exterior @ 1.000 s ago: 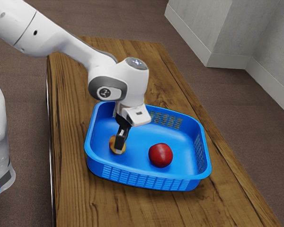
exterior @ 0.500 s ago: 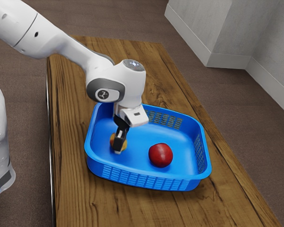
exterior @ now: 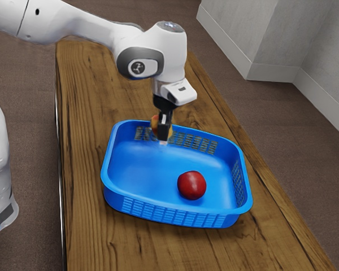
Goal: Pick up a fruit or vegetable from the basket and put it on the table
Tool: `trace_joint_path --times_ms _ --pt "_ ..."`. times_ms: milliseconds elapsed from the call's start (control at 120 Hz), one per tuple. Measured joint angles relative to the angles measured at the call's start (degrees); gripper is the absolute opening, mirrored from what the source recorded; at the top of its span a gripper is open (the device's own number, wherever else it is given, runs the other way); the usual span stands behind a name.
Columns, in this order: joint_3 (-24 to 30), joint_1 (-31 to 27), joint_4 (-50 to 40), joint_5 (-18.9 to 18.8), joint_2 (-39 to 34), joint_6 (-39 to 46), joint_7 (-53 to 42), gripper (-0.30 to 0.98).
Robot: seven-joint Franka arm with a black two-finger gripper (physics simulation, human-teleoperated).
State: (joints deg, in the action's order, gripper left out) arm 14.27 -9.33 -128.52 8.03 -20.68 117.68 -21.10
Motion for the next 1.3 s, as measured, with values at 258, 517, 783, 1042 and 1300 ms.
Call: trace_joint_path --times_ms 258,517,783,1042,1300 --pt "-11.9 -3.2 9.3 -5.6 -0.5 -11.8 2.6 0.27" --pt "-15.1 -11.5 11.4 -9.2 0.1 -17.4 5.3 0.28" --pt "-15.2 -15.6 11.3 -10.0 4.3 -16.8 7.6 0.29" --pt "-16.5 -15.6 11.3 -10.1 9.4 -13.3 9.0 0.31" --pt "-16.5 -15.7 11.4 -9.7 9.7 -12.0 9.8 0.52"
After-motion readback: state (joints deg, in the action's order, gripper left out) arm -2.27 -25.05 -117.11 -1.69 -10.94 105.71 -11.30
